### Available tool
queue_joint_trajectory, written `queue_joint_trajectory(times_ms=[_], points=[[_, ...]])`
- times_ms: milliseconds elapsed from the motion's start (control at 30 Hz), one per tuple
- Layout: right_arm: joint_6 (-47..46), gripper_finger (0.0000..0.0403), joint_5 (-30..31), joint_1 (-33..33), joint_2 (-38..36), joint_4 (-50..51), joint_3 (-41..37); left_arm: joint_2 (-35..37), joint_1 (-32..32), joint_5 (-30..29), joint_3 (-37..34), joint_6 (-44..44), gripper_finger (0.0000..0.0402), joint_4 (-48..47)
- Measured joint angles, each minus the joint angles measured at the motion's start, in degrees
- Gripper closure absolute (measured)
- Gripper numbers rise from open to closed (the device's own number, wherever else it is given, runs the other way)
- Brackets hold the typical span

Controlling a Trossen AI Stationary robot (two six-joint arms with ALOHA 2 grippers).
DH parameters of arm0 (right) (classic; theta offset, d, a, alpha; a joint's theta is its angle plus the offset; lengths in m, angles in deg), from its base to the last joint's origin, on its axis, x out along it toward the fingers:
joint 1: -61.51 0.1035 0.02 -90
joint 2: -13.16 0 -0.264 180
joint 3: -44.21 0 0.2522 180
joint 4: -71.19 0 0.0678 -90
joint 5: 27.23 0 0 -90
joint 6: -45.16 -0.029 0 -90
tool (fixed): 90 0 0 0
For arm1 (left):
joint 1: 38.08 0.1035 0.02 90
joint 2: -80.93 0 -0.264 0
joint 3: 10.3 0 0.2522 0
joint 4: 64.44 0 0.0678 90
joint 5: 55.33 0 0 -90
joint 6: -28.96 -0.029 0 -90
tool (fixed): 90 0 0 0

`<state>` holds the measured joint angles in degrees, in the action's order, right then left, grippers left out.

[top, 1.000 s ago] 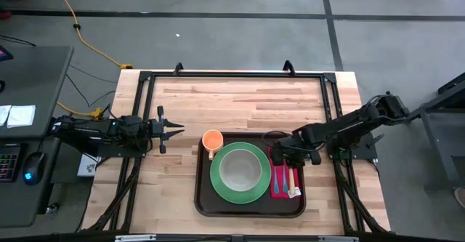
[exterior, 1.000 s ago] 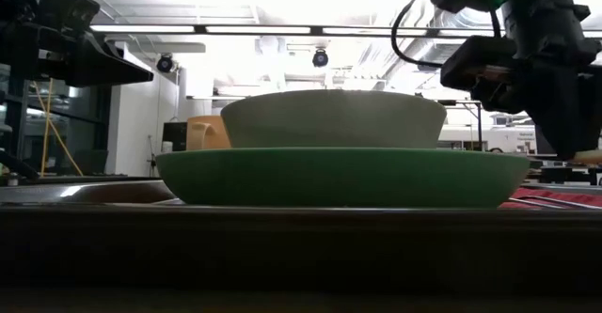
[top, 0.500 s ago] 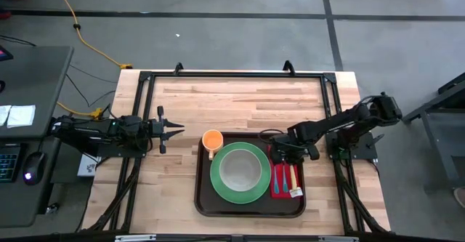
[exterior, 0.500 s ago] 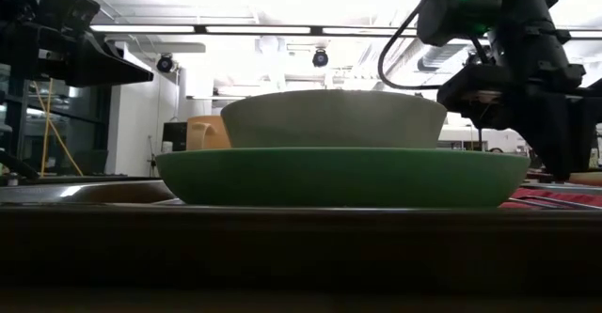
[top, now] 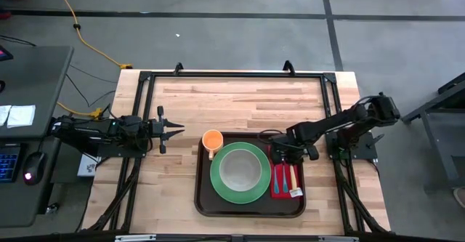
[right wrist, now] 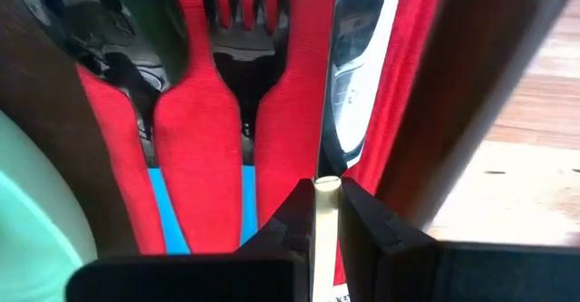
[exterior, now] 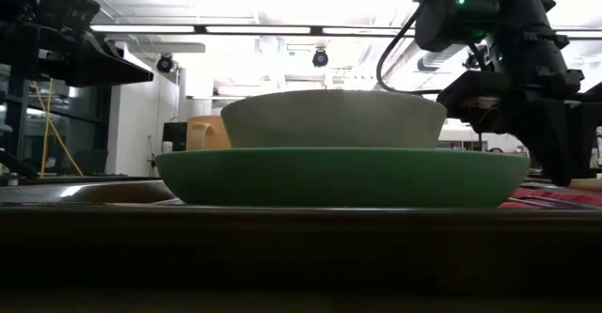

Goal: Set up tray
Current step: Put the white knife on top of the red table napkin

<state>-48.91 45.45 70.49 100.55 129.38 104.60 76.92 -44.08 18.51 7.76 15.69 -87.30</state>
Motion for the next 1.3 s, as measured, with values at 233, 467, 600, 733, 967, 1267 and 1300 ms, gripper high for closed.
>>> queue_joint_trajectory(times_ms=[233, 467, 600, 733, 967, 1267, 1300], points=[[0.47, 0.0386, -0.92, 0.00, 3.45, -1.89, 0.02, 0.00, -0.02, 0.00, 0.00, 0.02, 0.0305, 0.00], [0.71, 0.0386, -1.14, -0.02, 5.25, -2.37, 0.11, 0.01, -0.01, 0.00, 0.00, 0.02, 0.0305, 0.00], [0.34, 0.0386, -0.69, 0.00, 5.12, -2.27, 0.09, 0.00, 0.00, 0.00, 0.00, 0.04, 0.0305, 0.00], [0.18, 0.0386, -0.66, 0.02, 5.12, -2.28, 0.09, 0.02, 0.00, 0.00, 0.00, 0.04, 0.0305, 0.00], [-0.47, 0.0386, -1.40, -0.01, 5.10, -2.57, 0.07, 0.02, -0.02, 0.00, 0.00, 0.04, 0.0305, 0.00], [-0.61, 0.0386, -2.47, -0.42, 5.10, -2.54, 0.02, 0.02, 0.00, 0.00, 0.00, 0.07, 0.0305, 0.00], [-0.58, 0.0386, -2.68, -0.66, 5.10, -2.52, 0.02, 0.00, 0.00, 0.00, 0.00, 0.06, 0.0305, 0.00]])
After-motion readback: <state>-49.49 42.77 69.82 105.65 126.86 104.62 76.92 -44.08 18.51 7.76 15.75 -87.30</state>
